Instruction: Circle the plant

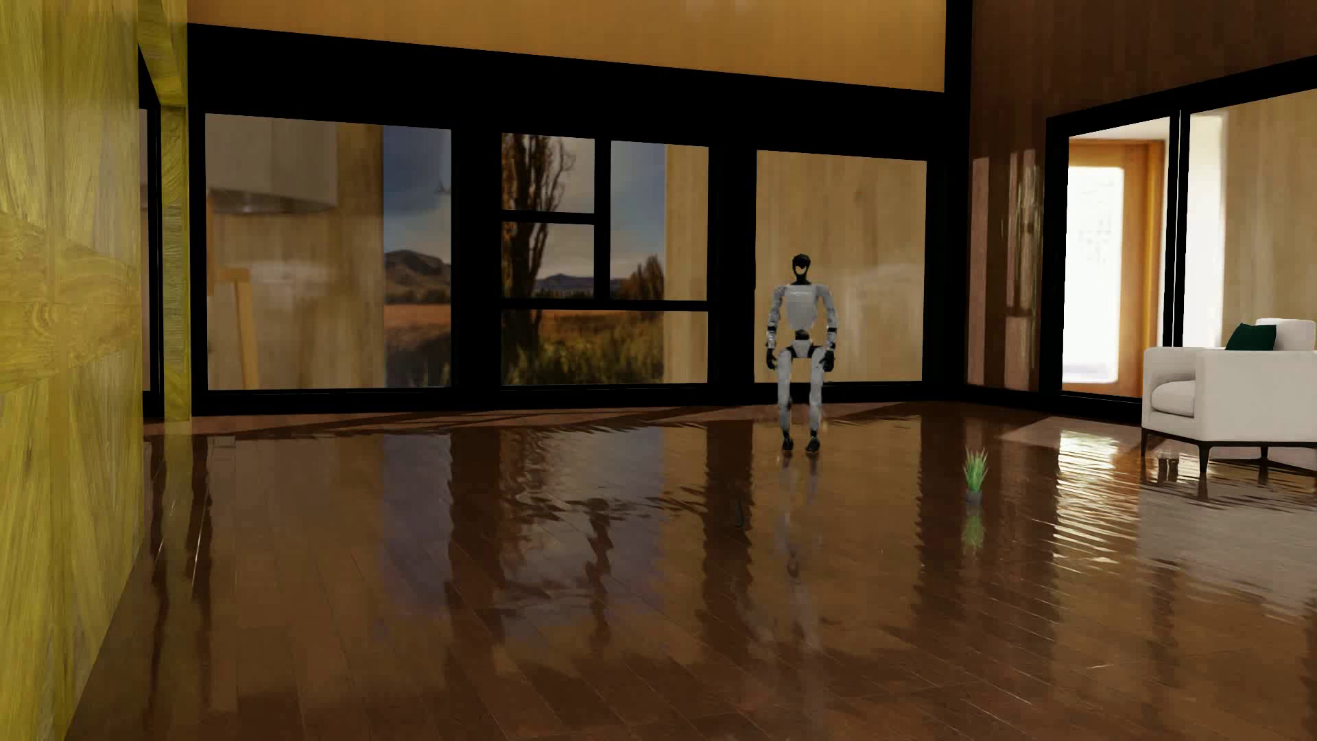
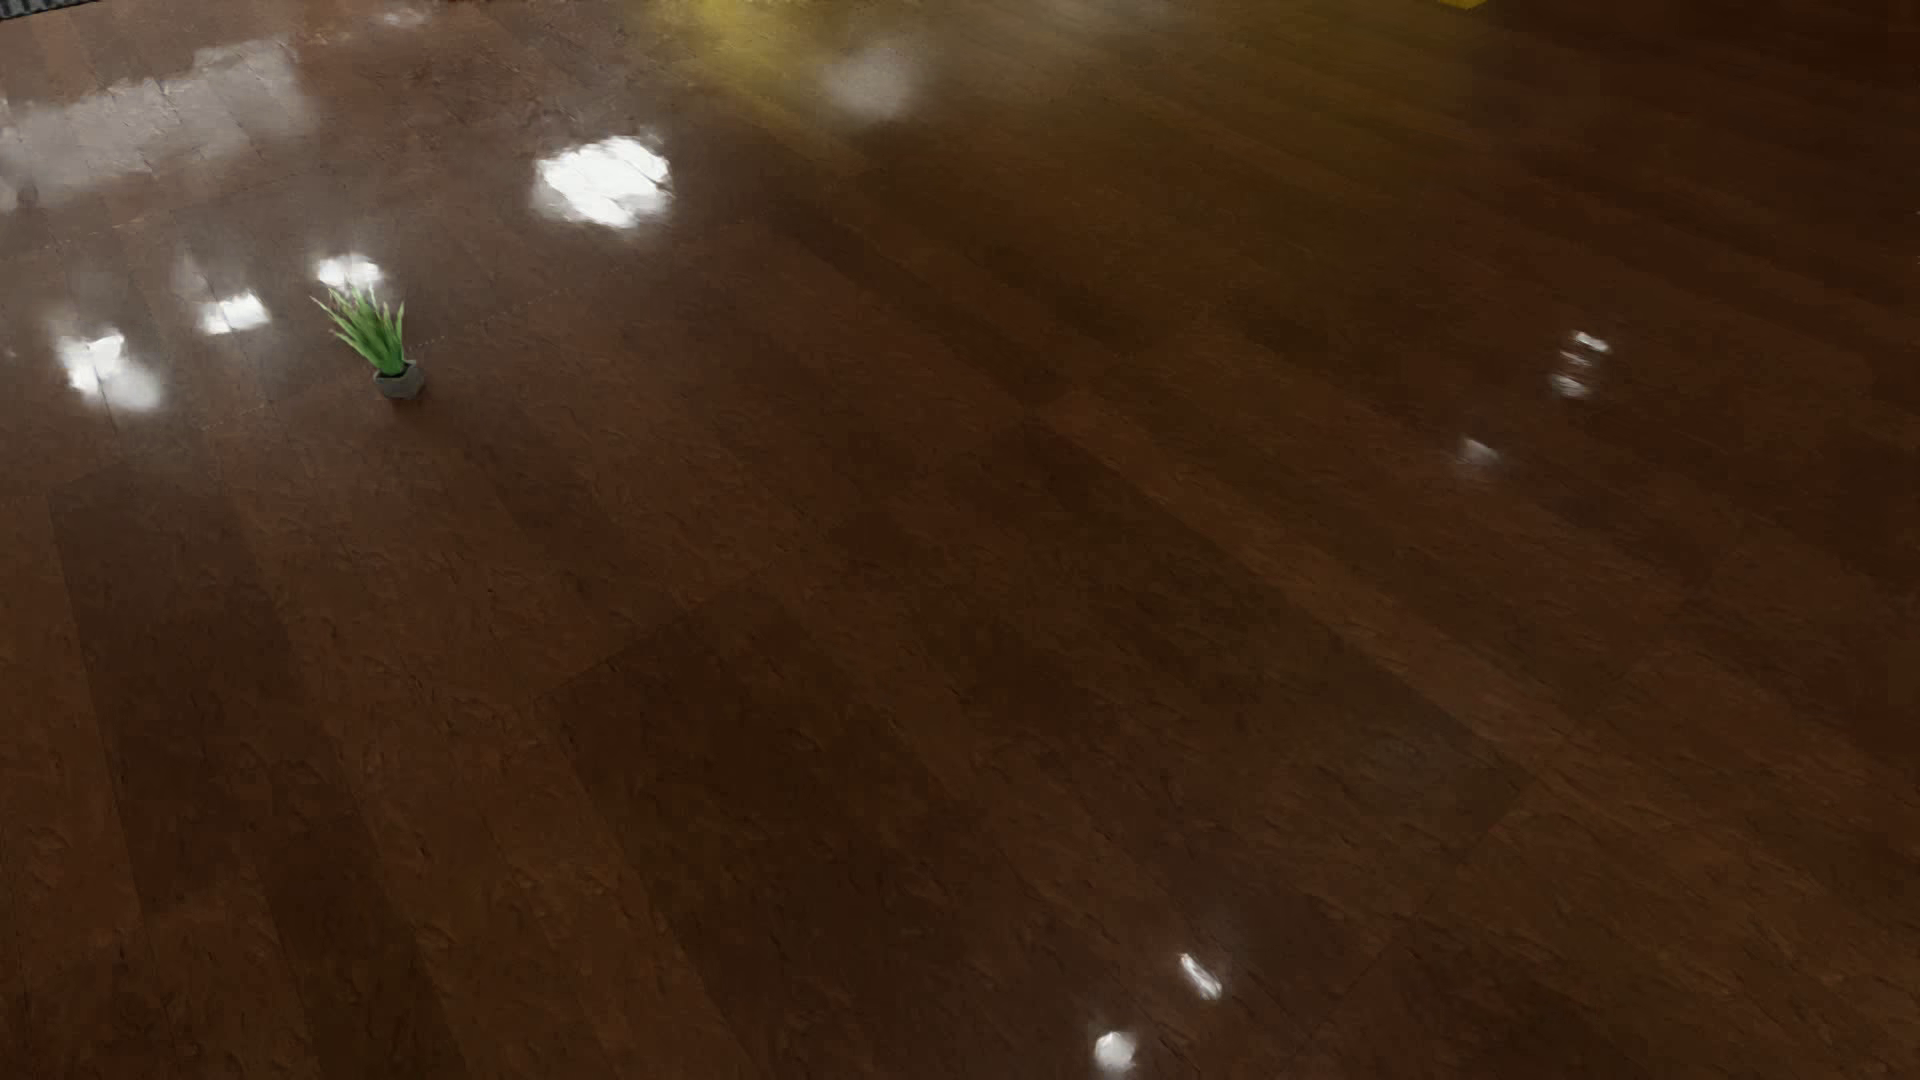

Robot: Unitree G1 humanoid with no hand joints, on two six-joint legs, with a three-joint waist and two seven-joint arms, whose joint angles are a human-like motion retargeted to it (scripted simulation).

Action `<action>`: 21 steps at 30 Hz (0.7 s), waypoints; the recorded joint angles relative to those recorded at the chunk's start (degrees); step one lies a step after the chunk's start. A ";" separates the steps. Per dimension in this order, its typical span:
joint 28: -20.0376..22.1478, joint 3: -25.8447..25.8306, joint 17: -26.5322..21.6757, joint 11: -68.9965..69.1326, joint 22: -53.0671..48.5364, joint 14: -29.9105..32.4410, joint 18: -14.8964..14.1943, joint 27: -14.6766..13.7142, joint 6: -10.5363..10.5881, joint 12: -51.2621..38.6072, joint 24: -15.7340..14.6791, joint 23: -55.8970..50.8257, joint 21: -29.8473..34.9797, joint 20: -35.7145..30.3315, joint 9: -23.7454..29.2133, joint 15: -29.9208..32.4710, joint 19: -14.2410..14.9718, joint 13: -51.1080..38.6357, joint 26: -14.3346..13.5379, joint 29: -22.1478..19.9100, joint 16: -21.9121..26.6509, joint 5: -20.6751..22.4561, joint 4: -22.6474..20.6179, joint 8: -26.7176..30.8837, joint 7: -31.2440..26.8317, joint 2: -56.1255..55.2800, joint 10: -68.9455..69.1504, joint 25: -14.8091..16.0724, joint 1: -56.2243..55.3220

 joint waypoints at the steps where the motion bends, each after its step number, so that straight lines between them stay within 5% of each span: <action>1: 0.00 -0.22 0.28 -0.18 -0.99 0.82 0.00 0.00 -0.12 -0.24 0.00 -1.27 -0.62 0.32 0.13 -0.14 0.00 -0.79 0.00 0.00 0.37 0.18 0.12 0.00 0.00 0.22 -0.10 0.00 -0.24; 10: 0.00 0.38 0.84 0.14 -5.57 7.43 0.00 0.00 -0.49 -2.01 0.00 -1.12 -1.11 0.08 0.78 -4.32 0.00 -1.62 0.00 0.00 -1.02 0.20 -1.31 0.00 0.00 0.08 0.56 0.00 -2.68; 15: 0.00 -3.79 0.60 23.76 -9.34 2.53 0.00 0.00 -0.57 -2.35 0.00 0.43 -0.61 -2.78 4.74 -7.38 0.00 1.80 0.00 0.00 2.40 -0.19 -1.24 0.00 0.00 -13.96 0.12 0.00 3.82; 18: 0.00 -9.11 -0.68 19.16 -7.50 -0.95 0.00 0.00 1.72 -5.59 0.00 1.74 -0.07 -0.61 5.53 -4.07 0.00 3.73 0.00 0.00 1.34 -0.26 0.81 0.00 0.00 -22.15 -0.97 0.00 6.76; 21: 0.00 -10.16 -0.76 11.83 -7.74 -7.75 0.00 0.00 1.58 -7.86 0.00 5.78 -0.42 -0.14 6.96 1.61 0.00 4.93 0.00 0.00 1.32 -1.16 1.03 0.00 0.00 -27.47 -1.94 0.00 14.65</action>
